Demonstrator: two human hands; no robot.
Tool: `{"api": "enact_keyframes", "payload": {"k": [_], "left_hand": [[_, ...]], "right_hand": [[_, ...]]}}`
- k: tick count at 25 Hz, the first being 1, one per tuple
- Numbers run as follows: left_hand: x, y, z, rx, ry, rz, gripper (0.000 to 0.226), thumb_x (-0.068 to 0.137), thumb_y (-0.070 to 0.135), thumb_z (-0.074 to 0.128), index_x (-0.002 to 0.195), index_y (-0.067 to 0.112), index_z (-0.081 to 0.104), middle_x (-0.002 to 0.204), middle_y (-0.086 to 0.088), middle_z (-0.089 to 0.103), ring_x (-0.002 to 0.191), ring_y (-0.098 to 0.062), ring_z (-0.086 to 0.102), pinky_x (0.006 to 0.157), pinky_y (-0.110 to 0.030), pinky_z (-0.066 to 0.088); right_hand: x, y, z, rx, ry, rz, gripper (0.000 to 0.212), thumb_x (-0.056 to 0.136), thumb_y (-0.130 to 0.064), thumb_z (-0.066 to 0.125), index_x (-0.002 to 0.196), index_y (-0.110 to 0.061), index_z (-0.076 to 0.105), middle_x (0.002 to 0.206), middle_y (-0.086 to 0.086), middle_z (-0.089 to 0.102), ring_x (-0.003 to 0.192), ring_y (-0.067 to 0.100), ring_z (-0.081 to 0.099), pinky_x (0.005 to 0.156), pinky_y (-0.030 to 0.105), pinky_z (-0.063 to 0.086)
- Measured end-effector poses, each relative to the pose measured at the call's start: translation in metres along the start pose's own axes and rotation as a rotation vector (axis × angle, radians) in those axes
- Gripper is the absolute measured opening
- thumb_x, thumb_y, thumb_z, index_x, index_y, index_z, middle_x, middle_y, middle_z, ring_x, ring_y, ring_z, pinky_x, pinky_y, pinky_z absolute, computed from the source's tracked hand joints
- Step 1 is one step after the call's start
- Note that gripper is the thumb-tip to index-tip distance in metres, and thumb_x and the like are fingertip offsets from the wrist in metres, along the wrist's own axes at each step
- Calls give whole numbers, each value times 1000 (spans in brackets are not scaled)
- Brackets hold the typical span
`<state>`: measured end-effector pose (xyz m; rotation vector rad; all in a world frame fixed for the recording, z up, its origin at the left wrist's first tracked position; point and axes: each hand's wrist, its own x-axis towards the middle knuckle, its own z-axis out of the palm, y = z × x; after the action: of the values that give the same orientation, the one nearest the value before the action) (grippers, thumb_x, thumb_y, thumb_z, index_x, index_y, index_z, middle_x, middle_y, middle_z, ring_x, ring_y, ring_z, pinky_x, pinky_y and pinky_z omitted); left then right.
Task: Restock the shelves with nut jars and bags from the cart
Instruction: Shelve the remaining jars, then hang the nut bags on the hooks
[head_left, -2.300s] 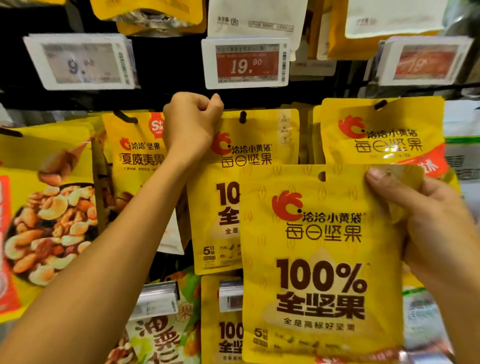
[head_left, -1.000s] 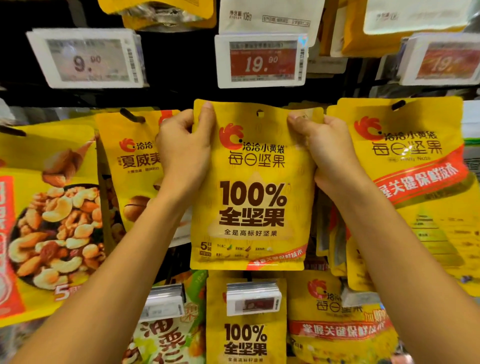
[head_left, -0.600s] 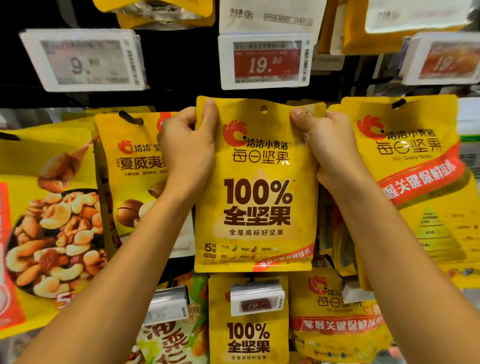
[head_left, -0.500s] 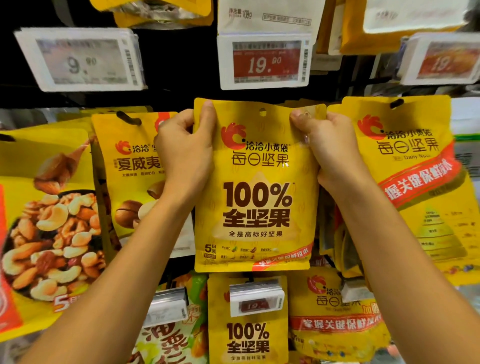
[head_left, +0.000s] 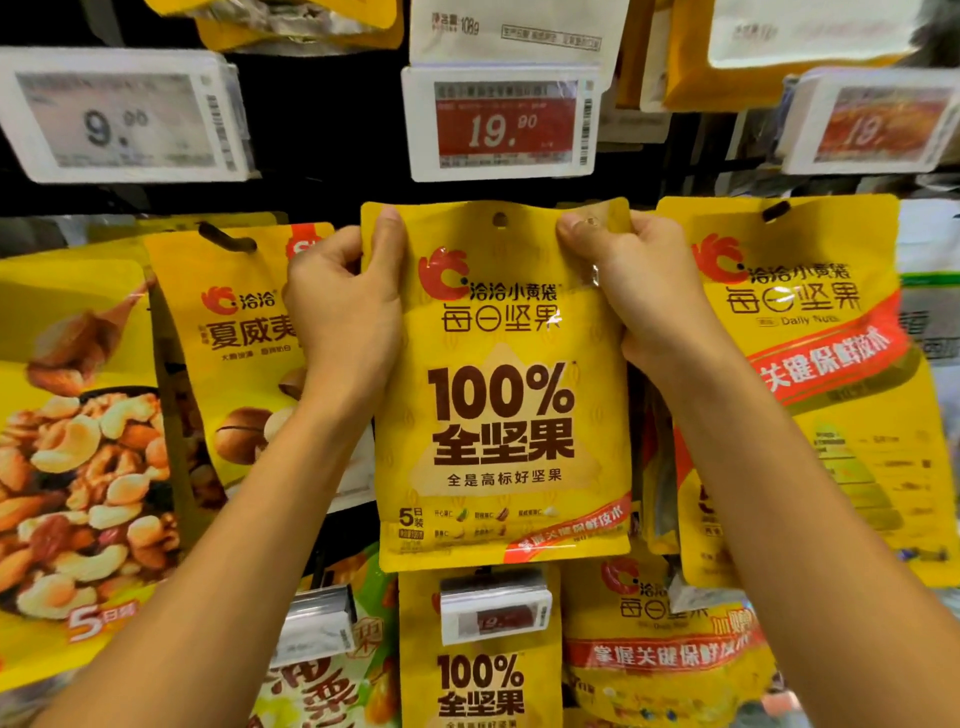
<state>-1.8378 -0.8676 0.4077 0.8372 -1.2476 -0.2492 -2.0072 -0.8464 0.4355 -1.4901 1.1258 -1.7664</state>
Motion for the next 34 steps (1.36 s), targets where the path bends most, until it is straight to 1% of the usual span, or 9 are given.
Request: {"api": "enact_keyframes", "payload": {"k": [8,13,15,17,20,22,25,28,34], "left_hand": [[-1,-16,-2,91,27,3,47,96,38,48,63,5,51,61,-14,56,60,-29,56,55,-40,45],[4,-30,5,313,14,-29,48,98,40,44,59,12,40,55,-6,43,52,-15,37,50,-29,27],[3,-36,1,286,-26,-73,46,97,40,45,68,6,50,64,-14,51,60,-24,45,57,-38,36],[-3,-40,-6,263,-63,-82,28,95,34,51,83,9,58,76,-8,58,67,-16,51,67,-42,45],[-23,-36,-27,282,-70,-80,25,88,12,60,113,9,55,98,-3,59,81,-7,55,77,-29,50],[-48,-28,-51,188,-63,-154,22,87,11,60,108,14,56,84,9,60,70,2,57,67,-18,50],[-118,-9,-108,8,-70,-392,5,92,11,56,90,15,60,67,8,64,54,-3,62,54,-17,49],[-216,5,-176,92,34,-633,21,95,10,50,77,14,61,53,7,61,46,-5,56,45,-15,44],[-431,86,-305,348,483,-1116,26,96,12,48,76,9,64,50,8,62,46,-2,55,51,-15,44]], "right_hand": [[5,18,12,-25,38,29,16,93,-23,55,79,-22,63,85,1,70,82,18,68,71,34,57],[12,31,21,-167,67,4,29,94,-29,53,111,-7,61,110,10,67,102,24,63,91,44,50],[4,36,20,-297,134,-110,32,93,-28,54,118,-7,55,116,8,63,108,18,57,94,28,47],[-14,41,20,-503,251,-268,46,92,-17,56,133,-3,40,132,12,48,123,14,43,96,8,33],[-55,54,21,-573,304,-459,52,88,-2,54,135,7,34,138,23,36,129,20,34,103,7,25],[-90,62,20,-463,264,-453,36,88,-1,52,123,5,46,125,20,44,113,19,50,92,5,37],[-156,72,19,-230,22,-289,16,92,-10,48,105,-11,57,105,4,55,85,15,65,73,13,47],[-237,93,30,12,-375,-26,14,94,-18,45,95,-25,57,82,-7,65,69,6,66,64,16,49],[-408,133,65,87,-1048,421,20,97,-9,42,92,-1,60,68,3,64,59,2,63,60,15,51]]}}
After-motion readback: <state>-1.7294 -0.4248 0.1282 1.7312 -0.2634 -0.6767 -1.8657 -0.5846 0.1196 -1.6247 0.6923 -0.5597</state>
